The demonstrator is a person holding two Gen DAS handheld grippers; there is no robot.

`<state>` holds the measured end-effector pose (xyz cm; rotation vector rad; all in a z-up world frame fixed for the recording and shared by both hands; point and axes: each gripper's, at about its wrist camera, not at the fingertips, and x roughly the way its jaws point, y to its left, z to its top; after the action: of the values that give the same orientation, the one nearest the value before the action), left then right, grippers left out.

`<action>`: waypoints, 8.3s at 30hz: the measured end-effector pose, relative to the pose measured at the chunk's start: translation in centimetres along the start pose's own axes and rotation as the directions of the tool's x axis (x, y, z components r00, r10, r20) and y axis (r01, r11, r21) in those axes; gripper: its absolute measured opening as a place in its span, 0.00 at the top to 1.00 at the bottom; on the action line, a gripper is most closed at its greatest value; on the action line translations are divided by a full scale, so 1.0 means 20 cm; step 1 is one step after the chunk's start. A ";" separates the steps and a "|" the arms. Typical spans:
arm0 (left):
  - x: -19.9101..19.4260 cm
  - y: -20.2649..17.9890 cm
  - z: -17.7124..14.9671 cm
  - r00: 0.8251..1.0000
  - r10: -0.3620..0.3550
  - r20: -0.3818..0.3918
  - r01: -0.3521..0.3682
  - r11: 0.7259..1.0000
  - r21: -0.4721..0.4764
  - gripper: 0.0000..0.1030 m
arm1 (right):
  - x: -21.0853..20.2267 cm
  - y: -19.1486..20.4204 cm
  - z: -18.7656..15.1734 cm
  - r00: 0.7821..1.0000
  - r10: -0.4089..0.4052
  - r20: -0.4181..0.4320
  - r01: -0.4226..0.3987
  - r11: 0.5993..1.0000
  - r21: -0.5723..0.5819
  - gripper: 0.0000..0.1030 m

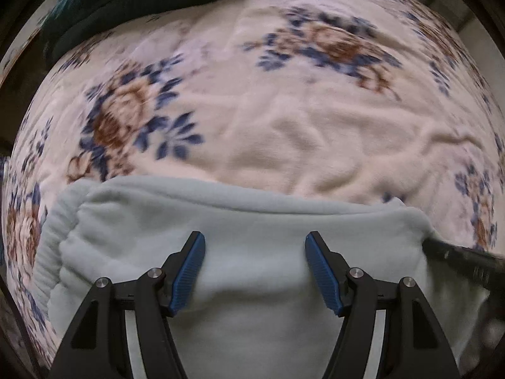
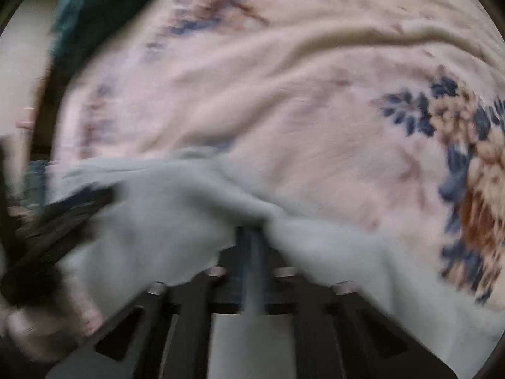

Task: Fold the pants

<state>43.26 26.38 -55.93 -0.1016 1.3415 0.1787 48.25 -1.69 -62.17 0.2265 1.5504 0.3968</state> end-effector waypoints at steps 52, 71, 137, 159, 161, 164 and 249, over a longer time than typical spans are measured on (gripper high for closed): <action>-0.22 0.91 -0.39 0.983 -0.118 0.139 0.173 0.838 -0.517 0.69 | -0.72 -0.63 -1.56 0.943 -0.178 0.282 -0.112 0.626 0.771 0.83; -0.54 -0.60 -0.90 0.999 -0.038 -0.015 0.039 0.989 0.146 0.11 | -1.12 -1.51 -2.13 0.880 -0.221 0.421 -0.305 0.416 0.857 0.21; -0.79 0.13 -0.83 0.993 0.083 0.081 -0.055 0.951 -0.303 0.11 | -0.62 0.02 -0.76 0.867 -0.286 0.409 0.236 0.957 0.169 0.79; -0.54 -0.37 -0.54 0.902 -0.417 -0.113 0.412 0.909 -0.070 0.11 | -0.87 -0.08 -1.23 0.958 -0.066 0.279 -0.042 0.931 0.364 0.21; -0.46 -0.49 -0.56 0.884 -0.431 -0.181 0.431 0.901 -0.044 0.11 | -0.90 -0.23 -1.28 0.954 -0.109 0.280 -0.021 0.905 0.424 0.21; -0.35 -0.62 -0.62 0.855 -0.446 -0.264 0.454 0.891 -0.035 0.17 | -0.92 -0.48 -1.35 0.952 -0.140 0.271 -0.026 0.848 0.530 0.21; -0.38 0.48 -0.66 0.988 -0.155 -0.007 0.147 0.949 -0.279 0.03 | -0.53 -0.12 -1.07 0.942 -0.319 0.106 0.259 0.891 0.372 0.05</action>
<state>27.21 32.92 -51.20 -0.4442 1.3249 0.2360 27.54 -10.27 -53.72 0.2933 1.4552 -0.1404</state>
